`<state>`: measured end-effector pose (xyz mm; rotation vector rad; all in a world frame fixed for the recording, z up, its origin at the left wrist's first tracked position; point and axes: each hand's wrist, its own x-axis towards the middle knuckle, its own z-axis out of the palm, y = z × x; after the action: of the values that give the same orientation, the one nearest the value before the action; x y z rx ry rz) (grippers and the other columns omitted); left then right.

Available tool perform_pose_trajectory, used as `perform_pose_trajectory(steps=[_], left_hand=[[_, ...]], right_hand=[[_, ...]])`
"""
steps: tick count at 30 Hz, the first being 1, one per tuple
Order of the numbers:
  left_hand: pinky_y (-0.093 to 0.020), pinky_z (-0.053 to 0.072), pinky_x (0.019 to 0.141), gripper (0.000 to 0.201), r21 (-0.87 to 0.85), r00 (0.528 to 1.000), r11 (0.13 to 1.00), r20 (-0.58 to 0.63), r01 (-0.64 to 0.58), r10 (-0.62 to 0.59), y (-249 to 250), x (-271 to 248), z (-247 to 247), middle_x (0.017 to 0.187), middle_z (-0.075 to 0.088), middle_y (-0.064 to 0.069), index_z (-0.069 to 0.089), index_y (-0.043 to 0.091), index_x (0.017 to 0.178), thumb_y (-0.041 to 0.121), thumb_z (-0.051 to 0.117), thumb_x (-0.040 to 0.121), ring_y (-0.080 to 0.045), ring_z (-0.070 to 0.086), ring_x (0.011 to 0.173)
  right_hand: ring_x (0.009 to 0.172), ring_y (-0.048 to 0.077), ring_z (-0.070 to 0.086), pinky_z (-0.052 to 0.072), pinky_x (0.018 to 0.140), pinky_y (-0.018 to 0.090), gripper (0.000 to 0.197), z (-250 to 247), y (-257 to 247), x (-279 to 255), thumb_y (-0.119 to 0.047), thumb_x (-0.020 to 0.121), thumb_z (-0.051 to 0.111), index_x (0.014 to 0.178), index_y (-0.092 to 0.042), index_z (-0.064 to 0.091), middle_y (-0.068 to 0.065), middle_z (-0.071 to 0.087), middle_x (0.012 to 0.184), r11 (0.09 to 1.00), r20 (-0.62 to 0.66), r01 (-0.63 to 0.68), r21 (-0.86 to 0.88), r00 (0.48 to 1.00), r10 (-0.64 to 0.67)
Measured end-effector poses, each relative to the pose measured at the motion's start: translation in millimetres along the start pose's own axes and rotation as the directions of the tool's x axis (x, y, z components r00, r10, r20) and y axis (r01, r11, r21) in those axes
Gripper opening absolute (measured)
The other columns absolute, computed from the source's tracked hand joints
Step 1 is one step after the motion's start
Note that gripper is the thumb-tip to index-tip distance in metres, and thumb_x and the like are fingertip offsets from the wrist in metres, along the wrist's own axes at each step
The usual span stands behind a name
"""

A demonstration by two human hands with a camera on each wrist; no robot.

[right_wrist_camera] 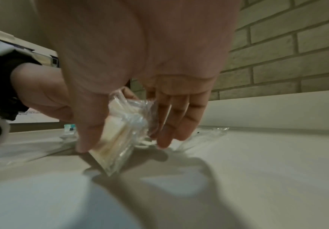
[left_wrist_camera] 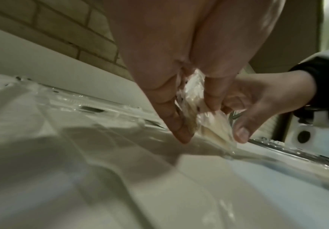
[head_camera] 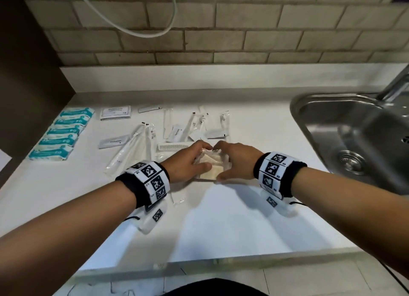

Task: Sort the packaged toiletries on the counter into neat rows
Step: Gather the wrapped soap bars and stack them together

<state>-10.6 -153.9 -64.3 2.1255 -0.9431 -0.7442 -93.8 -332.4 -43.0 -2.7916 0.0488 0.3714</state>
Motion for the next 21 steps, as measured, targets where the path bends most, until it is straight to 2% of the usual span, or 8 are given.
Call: perform_pose_trajectory(steps=[3,5,7,10,13,16,21], left_hand=[[-0.024,0.043,0.076,0.041,0.152,0.999,0.988,0.03,-0.033,0.029,3.5,-7.6,4.5,0.108,0.061,0.004,0.045,0.024,0.128,0.029,0.064,0.092,-0.014,0.058,0.094],[-0.021,0.044,0.075,0.037,0.227,0.997,0.972,0.06,-0.054,0.042,3.1,-13.7,5.9,0.105,0.062,0.009,0.05,0.027,0.122,0.032,0.066,0.089,-0.011,0.059,0.092],[-0.023,0.047,0.082,0.043,0.272,0.998,0.961,0.052,-0.04,0.027,3.3,-17.4,5.8,0.111,0.062,0.011,0.049,0.03,0.124,0.036,0.069,0.086,-0.009,0.06,0.096],[-0.033,0.047,0.091,0.055,0.439,0.999,0.898,0.037,-0.004,-0.013,8.9,-16.1,1.9,0.12,0.058,0.008,0.045,0.03,0.131,0.046,0.067,0.084,-0.014,0.058,0.104],[-0.031,0.043,0.081,0.045,0.489,0.998,0.872,0.04,0.02,-0.046,14.0,-15.2,2.3,0.115,0.058,0.001,0.047,0.022,0.129,0.034,0.064,0.089,-0.019,0.056,0.099],[-0.025,0.035,0.073,0.047,0.477,0.997,0.877,0.028,0.055,-0.078,17.6,-16.7,9.1,0.106,0.052,0.002,0.043,0.015,0.134,0.025,0.06,0.091,-0.016,0.05,0.088],[-0.035,0.045,0.082,0.035,0.449,0.999,0.893,0.014,0.039,-0.051,21.7,-15.9,17.2,0.116,0.05,-0.008,0.044,0.013,0.122,0.024,0.057,0.091,-0.025,0.054,0.095]], right_hand=[[0.09,0.026,0.062,0.052,0.076,0.036,0.041,5.0,1.2,-6.4,-0.042,0.076,0.068,0.107,-0.023,0.049,0.001,0.065,0.099,0.992,0.035,0.038,-0.121,0.999,-0.034],[0.09,0.025,0.062,0.051,0.075,0.034,0.033,9.4,1.3,-9.1,-0.041,0.078,0.063,0.104,-0.023,0.052,-0.001,0.063,0.098,0.982,0.032,0.07,-0.175,0.997,-0.066],[0.09,0.024,0.061,0.049,0.073,0.032,0.038,12.7,0.7,-9.8,-0.043,0.078,0.062,0.111,-0.025,0.053,-0.004,0.058,0.104,0.97,0.008,0.108,-0.22,0.994,-0.109],[0.088,0.023,0.062,0.05,0.073,0.032,0.048,17.4,-0.5,-5.8,-0.046,0.075,0.062,0.118,-0.028,0.05,-0.004,0.053,0.106,0.976,-0.002,0.113,-0.184,0.993,-0.115],[0.089,0.023,0.06,0.052,0.078,0.037,0.05,22.5,0.6,-0.6,-0.045,0.076,0.063,0.118,-0.024,0.048,-0.002,0.053,0.104,0.988,0.033,0.101,-0.114,0.995,-0.097],[0.088,0.023,0.058,0.049,0.078,0.036,0.047,25.5,-0.8,0.5,-0.039,0.08,0.064,0.119,-0.018,0.046,0.0,0.051,0.104,0.994,0.066,0.101,-0.043,0.993,-0.098],[0.091,0.025,0.058,0.048,0.078,0.035,0.039,21.2,-1.4,-1.9,-0.027,0.08,0.067,0.112,-0.014,0.048,0.004,0.055,0.107,0.995,0.066,0.096,0.031,0.993,-0.097]])
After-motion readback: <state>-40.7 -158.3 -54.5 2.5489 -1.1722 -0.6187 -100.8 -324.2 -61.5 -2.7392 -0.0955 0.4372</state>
